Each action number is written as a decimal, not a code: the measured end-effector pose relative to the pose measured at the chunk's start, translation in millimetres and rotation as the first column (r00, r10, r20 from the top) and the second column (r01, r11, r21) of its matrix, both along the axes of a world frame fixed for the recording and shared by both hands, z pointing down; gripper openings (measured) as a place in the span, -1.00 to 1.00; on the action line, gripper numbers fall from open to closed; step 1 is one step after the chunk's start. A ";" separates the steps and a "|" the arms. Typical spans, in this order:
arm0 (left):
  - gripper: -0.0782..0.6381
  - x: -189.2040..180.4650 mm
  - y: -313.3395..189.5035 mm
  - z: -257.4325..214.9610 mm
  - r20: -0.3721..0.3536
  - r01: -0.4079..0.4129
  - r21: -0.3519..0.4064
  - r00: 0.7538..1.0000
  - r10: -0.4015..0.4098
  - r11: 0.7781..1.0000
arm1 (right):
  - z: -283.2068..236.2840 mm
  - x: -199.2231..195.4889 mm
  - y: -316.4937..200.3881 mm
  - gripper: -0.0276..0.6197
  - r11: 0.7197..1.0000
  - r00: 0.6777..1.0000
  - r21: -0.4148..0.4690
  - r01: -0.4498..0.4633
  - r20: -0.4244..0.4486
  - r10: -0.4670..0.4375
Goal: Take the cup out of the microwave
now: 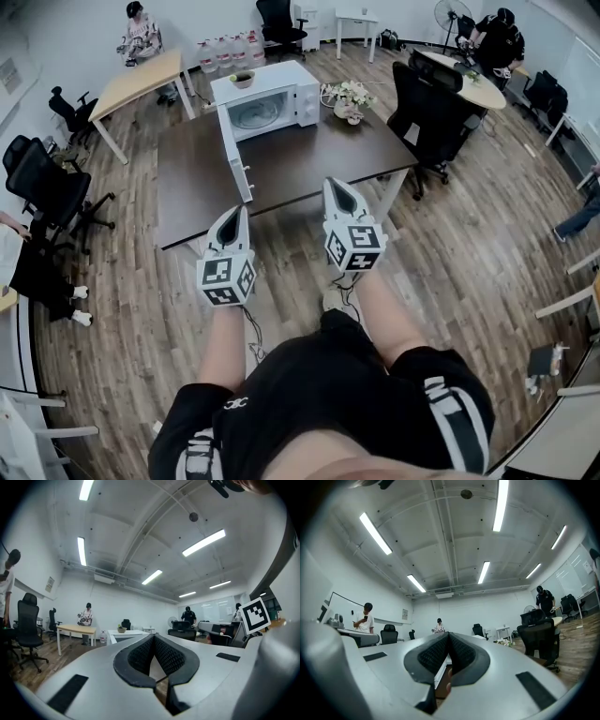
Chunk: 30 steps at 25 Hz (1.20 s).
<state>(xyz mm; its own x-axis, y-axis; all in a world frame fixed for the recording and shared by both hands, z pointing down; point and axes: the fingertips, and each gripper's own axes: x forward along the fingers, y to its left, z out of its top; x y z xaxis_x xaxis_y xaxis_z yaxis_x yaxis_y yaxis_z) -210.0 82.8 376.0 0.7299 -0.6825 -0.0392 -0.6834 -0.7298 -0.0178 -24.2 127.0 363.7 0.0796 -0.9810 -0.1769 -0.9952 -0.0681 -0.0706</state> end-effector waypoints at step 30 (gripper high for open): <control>-0.77 223.3 -406.2 -4.7 0.013 0.177 0.009 0.984 -0.177 0.984 | 19.7 216.0 -443.6 -0.91 0.983 0.982 -0.041 0.177 -0.060 -0.179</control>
